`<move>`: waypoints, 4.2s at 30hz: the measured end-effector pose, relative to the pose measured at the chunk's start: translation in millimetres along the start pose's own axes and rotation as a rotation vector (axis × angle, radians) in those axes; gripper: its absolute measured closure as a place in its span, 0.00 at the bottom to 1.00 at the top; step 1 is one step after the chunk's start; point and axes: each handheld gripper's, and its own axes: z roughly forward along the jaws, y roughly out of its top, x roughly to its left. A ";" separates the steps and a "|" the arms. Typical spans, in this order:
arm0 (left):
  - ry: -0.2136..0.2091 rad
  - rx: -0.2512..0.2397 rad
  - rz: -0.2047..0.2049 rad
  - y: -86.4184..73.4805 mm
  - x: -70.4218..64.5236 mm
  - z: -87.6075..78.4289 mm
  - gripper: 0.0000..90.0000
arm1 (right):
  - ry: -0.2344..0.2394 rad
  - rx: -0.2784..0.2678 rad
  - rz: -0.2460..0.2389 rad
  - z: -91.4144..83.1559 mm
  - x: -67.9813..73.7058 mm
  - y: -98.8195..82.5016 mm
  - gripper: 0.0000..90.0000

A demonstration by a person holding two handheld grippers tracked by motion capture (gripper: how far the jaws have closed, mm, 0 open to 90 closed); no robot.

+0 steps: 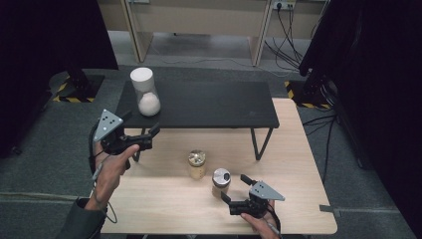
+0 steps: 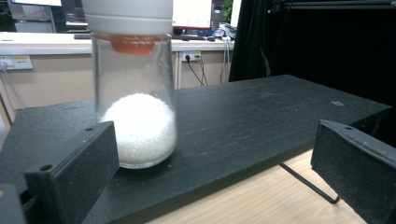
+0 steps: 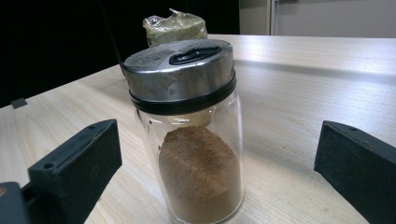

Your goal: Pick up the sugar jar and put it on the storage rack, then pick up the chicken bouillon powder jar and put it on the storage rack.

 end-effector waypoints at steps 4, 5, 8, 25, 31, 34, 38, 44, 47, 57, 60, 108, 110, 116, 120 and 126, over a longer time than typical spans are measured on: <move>-0.016 0.004 0.003 -6.5 -4.2 -2.3 0.00 | 0.000 0.000 0.000 0.0 0.0 0.0 0.01; -0.020 0.006 0.004 -8.5 -5.4 -2.7 0.00 | 0.000 0.000 0.000 0.0 0.0 0.0 0.01; -0.036 0.007 0.003 -15.6 -8.7 -4.1 0.00 | 0.000 0.000 -0.001 0.0 0.0 0.0 0.01; -0.058 -0.020 0.032 -55.9 -18.7 -11.6 0.00 | -0.001 0.000 -0.003 0.0 0.3 0.0 0.01; -0.072 -0.019 0.027 -73.3 -20.8 -10.0 0.00 | 0.000 0.000 0.000 0.0 0.0 0.0 0.01; -0.077 -0.016 0.030 -80.5 -22.5 -9.2 0.00 | -0.001 0.000 -0.002 0.0 0.2 0.0 0.01; -0.081 -0.012 0.035 -87.9 -24.0 -8.9 0.00 | 0.000 0.000 0.000 0.0 0.1 0.0 0.01; -0.087 -0.004 0.041 -100.7 -24.8 -8.0 0.00 | -0.001 -0.001 0.000 0.0 -0.3 0.0 0.01; -0.092 -0.004 0.039 -107.1 -24.1 -8.6 0.00 | -0.001 -0.001 0.000 0.0 -0.3 0.0 0.01; -0.104 -0.006 0.037 -129.6 -20.3 -9.1 0.00 | -0.001 -0.001 0.000 0.0 -0.2 0.0 0.01; -0.104 -0.006 0.034 -135.2 -18.3 -9.5 0.00 | 0.000 -0.001 0.000 0.0 -0.3 0.0 0.01; -0.143 0.043 0.080 -198.8 -27.8 -9.8 0.01 | 0.005 -0.007 0.002 -0.6 -0.9 -0.3 0.01; -0.144 0.045 0.086 -200.0 -28.7 -9.6 0.01 | 0.005 -0.006 0.001 -0.6 -0.6 -0.2 0.01; -0.146 0.038 0.102 -200.4 -29.5 -10.6 0.01 | 0.004 -0.004 -0.009 -0.4 0.7 -0.3 0.01; -0.144 0.037 0.099 -200.4 -29.4 -10.7 0.01 | 0.006 -0.003 -0.001 -0.4 -0.1 -0.2 0.01; -0.145 0.035 0.099 -200.5 -29.2 -10.7 0.01 | 0.006 -0.003 -0.008 -0.6 1.4 -0.4 0.01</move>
